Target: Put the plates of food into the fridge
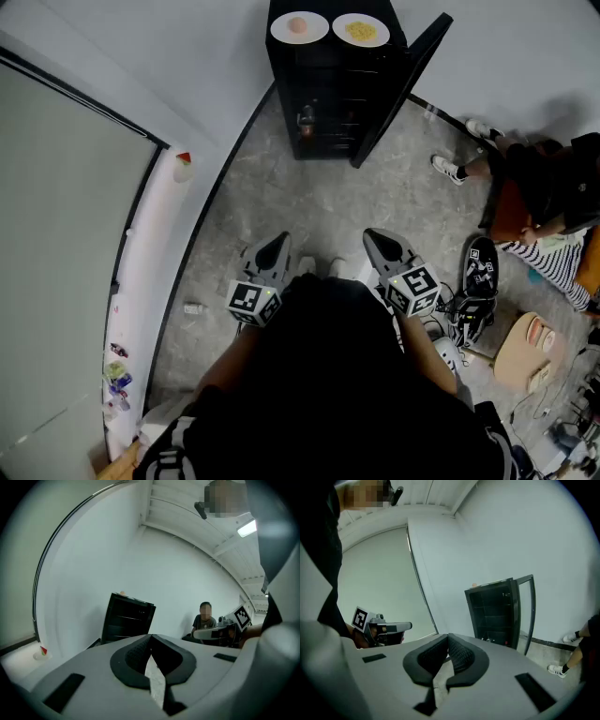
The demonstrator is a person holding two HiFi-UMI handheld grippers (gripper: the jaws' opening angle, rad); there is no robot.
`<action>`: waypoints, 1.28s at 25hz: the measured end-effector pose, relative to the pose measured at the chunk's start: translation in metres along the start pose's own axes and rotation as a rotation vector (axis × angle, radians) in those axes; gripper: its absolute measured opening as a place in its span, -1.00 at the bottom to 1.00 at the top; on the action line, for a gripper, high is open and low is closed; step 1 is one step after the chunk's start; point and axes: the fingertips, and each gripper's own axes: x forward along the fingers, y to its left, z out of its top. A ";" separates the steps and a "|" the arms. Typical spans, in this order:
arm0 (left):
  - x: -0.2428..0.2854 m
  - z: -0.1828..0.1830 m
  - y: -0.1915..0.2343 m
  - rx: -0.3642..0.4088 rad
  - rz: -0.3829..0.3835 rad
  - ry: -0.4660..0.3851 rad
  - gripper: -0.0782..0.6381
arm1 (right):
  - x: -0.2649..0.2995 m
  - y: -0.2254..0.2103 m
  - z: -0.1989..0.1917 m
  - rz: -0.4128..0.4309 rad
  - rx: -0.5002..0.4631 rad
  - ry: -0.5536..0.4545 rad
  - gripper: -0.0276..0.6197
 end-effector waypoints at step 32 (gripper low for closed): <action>0.038 0.025 -0.016 0.019 0.109 -0.041 -0.72 | -0.034 -0.078 -0.002 0.037 0.100 -0.072 -0.84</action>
